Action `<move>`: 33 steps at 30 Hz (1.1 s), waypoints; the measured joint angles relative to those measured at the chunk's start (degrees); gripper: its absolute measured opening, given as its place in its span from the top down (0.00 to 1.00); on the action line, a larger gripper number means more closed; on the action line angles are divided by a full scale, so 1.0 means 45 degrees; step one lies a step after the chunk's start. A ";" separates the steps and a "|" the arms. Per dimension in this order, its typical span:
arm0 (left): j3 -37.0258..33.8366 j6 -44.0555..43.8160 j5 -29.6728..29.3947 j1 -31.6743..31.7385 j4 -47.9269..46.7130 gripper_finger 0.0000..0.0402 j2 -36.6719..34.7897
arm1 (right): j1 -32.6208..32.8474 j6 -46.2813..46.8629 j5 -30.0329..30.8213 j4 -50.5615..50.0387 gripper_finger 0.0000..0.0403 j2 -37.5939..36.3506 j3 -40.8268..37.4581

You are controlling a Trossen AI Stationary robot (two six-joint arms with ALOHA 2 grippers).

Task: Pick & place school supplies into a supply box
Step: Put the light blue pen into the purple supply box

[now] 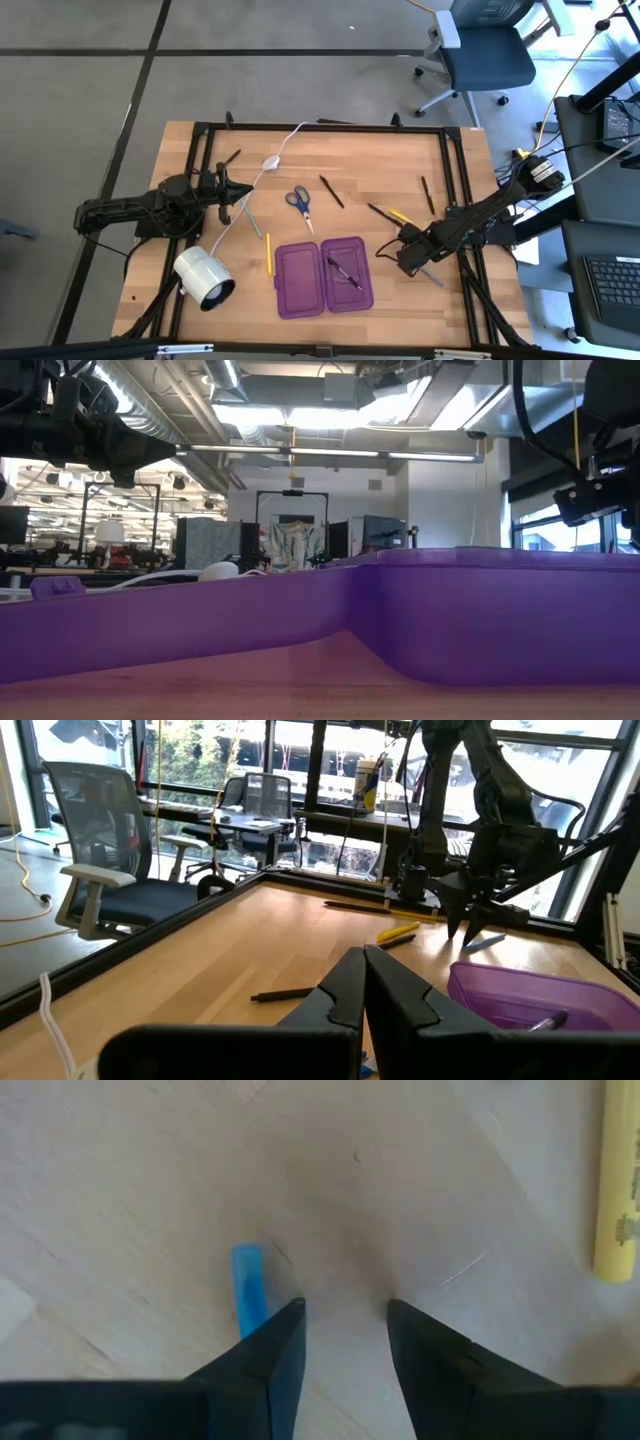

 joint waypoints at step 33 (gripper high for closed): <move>0.0000 0.0000 0.0000 0.0000 0.0000 0.99 0.0000 | 0.0009 -0.1354 -0.0515 0.1455 0.65 0.0018 -0.0503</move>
